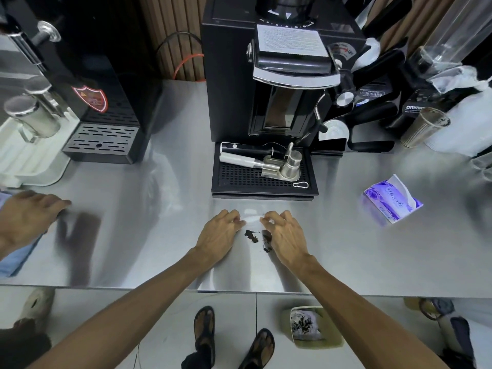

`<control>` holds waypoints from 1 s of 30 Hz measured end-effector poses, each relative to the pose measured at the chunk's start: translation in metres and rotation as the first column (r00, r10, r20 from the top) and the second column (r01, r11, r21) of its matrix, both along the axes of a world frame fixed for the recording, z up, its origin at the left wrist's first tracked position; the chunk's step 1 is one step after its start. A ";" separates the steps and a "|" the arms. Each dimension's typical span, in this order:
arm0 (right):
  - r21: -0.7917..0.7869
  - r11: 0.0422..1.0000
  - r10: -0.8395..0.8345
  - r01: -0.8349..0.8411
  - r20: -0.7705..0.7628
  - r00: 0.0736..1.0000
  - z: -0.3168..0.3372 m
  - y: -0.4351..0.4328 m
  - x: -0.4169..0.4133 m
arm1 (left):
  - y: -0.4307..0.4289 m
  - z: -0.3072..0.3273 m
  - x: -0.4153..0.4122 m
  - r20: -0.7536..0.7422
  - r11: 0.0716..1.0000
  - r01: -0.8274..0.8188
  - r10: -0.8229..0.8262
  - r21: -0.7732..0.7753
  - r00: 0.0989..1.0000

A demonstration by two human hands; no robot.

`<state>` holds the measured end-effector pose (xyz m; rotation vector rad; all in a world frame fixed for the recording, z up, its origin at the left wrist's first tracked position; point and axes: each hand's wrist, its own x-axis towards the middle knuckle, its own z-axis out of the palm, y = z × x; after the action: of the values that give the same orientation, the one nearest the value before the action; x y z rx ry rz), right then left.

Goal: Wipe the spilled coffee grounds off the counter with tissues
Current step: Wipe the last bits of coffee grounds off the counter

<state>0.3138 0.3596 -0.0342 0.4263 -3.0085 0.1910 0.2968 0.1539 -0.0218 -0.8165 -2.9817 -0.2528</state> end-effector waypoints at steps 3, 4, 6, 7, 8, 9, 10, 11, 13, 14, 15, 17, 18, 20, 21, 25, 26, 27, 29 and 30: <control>0.006 1.000 -0.018 0.018 -0.005 1.000 0.005 -0.004 -0.006 | 0.003 0.000 -0.001 0.028 1.000 -0.010 0.010 -0.005 1.000; 0.013 1.000 -0.022 0.022 -0.004 1.000 0.008 -0.006 -0.009 | 0.004 0.000 -0.002 0.033 1.000 -0.019 0.019 -0.004 0.999; 0.023 1.000 -0.014 0.014 0.009 1.000 0.010 -0.007 -0.011 | 0.006 0.000 -0.003 0.013 1.000 -0.022 0.022 -0.008 1.000; 0.021 1.000 -0.013 0.013 0.010 1.000 0.009 -0.006 -0.008 | 0.006 0.000 -0.002 0.002 1.000 -0.016 0.016 -0.012 1.000; 0.012 1.000 -0.014 0.014 0.005 1.000 0.007 -0.004 -0.005 | 0.005 0.001 -0.002 -0.005 1.000 -0.009 0.009 -0.007 1.000; -0.004 1.000 -0.015 0.015 -0.002 1.000 0.004 -0.002 -0.002 | 0.004 0.000 -0.001 -0.013 1.000 -0.002 0.002 0.004 1.000; -0.022 1.000 -0.016 0.016 -0.011 1.000 0.001 -0.001 0.001 | 0.003 -0.001 0.000 -0.015 1.000 0.007 -0.007 0.012 1.000; -0.035 0.999 -0.015 0.014 -0.021 1.000 0.000 0.000 0.002 | 0.002 -0.001 0.001 -0.017 1.000 0.013 -0.012 0.019 1.000; -0.073 0.997 -0.010 0.007 -0.044 0.999 0.002 0.002 0.000 | 0.001 -0.002 0.002 -0.004 0.999 0.010 -0.010 0.039 1.000; -0.096 0.995 -0.010 0.005 -0.053 0.999 0.003 0.004 -0.002 | 0.002 -0.003 0.000 0.007 0.999 0.002 -0.002 0.053 1.000; -0.113 0.994 -0.011 0.004 -0.059 0.998 0.005 0.006 -0.004 | 0.002 -0.005 -0.003 0.023 0.998 -0.016 0.015 0.068 1.000; -0.133 0.991 -0.015 0.008 -0.052 0.999 0.007 0.009 -0.007 | 0.002 -0.007 -0.010 0.050 0.992 -0.065 0.060 0.106 0.997; -0.130 0.991 -0.018 0.013 -0.042 0.999 0.008 0.010 -0.008 | 0.002 -0.008 -0.014 0.057 0.989 -0.079 0.073 0.121 0.996; -0.098 0.995 -0.020 0.017 -0.023 1.000 0.007 0.008 -0.010 | 0.004 -0.010 -0.019 0.058 0.988 -0.082 0.075 0.131 0.995; -0.086 0.996 -0.015 0.013 -0.018 1.000 0.006 0.007 -0.012 | 0.005 -0.010 -0.020 0.053 0.988 -0.078 0.072 0.135 0.996; -0.110 0.994 0.008 -0.012 -0.037 0.999 0.002 0.006 -0.013 | 0.007 -0.010 -0.022 0.026 0.989 -0.048 0.044 0.143 0.999; -0.126 0.992 0.014 -0.020 -0.045 0.999 0.000 0.007 -0.010 | 0.007 -0.010 -0.021 0.021 0.990 -0.036 0.033 0.139 0.999; -0.138 0.990 0.019 -0.026 -0.050 0.999 -0.001 0.009 -0.007 | 0.007 -0.010 -0.019 0.018 0.990 -0.018 0.016 0.140 1.000; -0.163 0.986 0.018 -0.030 -0.071 0.997 -0.002 0.015 0.001 | 0.005 -0.011 -0.017 0.013 0.985 0.027 -0.029 0.170 0.999; -0.188 0.982 0.009 -0.027 -0.093 0.996 -0.002 0.020 0.003 | 0.006 -0.010 -0.016 0.019 0.981 0.039 -0.044 0.192 0.999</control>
<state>0.3171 0.3798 -0.0358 0.4307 -2.8627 0.4424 0.2808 0.1598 -0.0319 -0.8588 -2.9036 -0.5447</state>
